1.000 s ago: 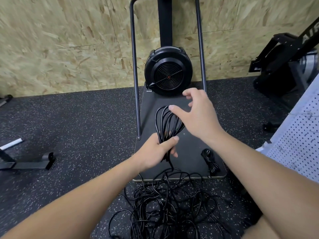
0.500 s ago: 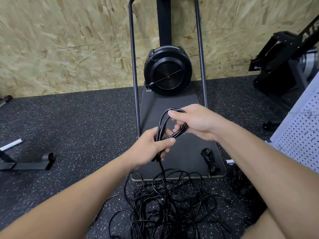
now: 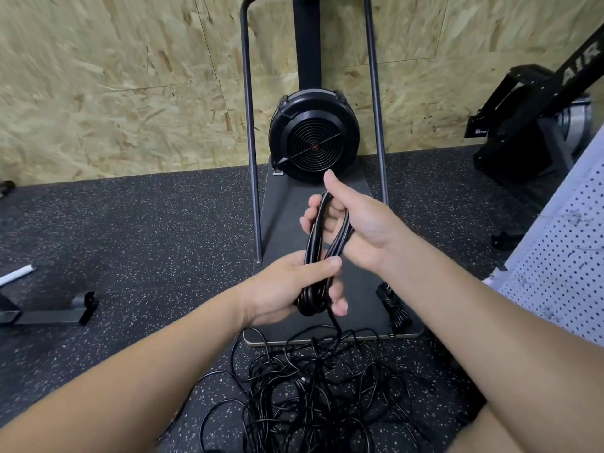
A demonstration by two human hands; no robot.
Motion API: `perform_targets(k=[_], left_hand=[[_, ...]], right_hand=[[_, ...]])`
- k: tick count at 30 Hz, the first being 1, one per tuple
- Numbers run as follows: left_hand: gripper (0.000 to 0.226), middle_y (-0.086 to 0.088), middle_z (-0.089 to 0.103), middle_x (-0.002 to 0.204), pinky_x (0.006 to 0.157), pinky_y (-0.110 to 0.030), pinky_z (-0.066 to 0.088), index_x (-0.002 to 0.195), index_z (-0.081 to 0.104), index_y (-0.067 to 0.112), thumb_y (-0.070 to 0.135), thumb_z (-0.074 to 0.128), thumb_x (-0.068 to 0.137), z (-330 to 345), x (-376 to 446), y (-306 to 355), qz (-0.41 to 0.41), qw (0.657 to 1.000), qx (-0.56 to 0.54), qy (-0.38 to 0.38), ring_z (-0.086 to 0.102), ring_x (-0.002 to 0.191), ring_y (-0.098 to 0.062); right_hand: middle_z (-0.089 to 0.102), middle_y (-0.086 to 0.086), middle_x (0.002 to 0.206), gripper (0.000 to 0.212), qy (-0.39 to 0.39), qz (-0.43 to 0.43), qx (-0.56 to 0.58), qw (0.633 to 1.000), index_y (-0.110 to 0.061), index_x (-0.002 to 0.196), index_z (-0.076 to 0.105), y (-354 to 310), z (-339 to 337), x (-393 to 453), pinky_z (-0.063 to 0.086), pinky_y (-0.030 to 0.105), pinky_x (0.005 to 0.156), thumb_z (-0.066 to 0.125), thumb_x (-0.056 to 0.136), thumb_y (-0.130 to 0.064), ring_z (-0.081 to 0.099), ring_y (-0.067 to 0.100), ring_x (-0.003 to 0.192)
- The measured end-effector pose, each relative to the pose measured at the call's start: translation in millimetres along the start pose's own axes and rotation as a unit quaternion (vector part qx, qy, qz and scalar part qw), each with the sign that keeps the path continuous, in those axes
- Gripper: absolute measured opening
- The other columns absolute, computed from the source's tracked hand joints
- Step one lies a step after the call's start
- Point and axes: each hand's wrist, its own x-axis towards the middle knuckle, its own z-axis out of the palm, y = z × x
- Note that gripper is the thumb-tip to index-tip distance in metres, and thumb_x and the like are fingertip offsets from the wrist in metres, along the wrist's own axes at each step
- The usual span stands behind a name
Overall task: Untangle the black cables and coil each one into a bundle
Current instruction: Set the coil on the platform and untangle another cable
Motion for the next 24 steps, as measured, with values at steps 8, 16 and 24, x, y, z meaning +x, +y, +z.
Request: perform_targets(k=[8, 16, 24], left_hand=[[0.017, -0.005, 0.050, 0.075, 0.063, -0.035, 0.049, 0.103, 0.051, 0.012, 0.025, 0.059, 0.111, 11.6, -2.7, 5.1, 0.022, 0.999, -0.031, -0.009, 0.041, 0.058, -0.015], [0.033, -0.007, 0.046, 0.066, 0.061, -0.038, 0.052, 0.094, 0.054, 0.008, 0.029, 0.048, 0.118, 3.5, -8.0, 4.8, 0.068, 0.988, 0.098, 0.101, 0.042, 0.056, -0.022], [0.036, -0.006, 0.042, 0.065, 0.061, -0.038, 0.048, 0.091, 0.052, 0.008, 0.034, 0.050, 0.117, -25.0, -2.7, 22.0, 0.126, 0.963, 0.035, 0.236, 0.042, 0.054, -0.021]], right_hand=[[0.055, 0.004, 0.076, 0.036, 0.046, -0.015, -0.020, 0.999, -0.011, 0.094, 0.053, 0.1, 11.9, 5.0, 0.042, 0.021, 0.051, 0.076, 0.104, -0.037, 0.047, 0.011, 0.057], [0.075, 0.025, 0.118, 0.050, -0.014, -0.035, -0.122, 0.992, 0.008, 0.120, 0.065, 0.4, 0.3, 1.2, 0.063, 0.050, 0.103, 0.068, 0.107, -0.040, 0.078, 0.037, 0.115], [0.073, 0.018, 0.140, 0.041, -0.170, 0.143, -0.322, 0.920, -0.006, 0.143, 0.067, 31.6, -57.2, 13.7, 0.032, 0.059, 0.130, 0.046, 0.117, -0.029, 0.066, 0.031, 0.138]])
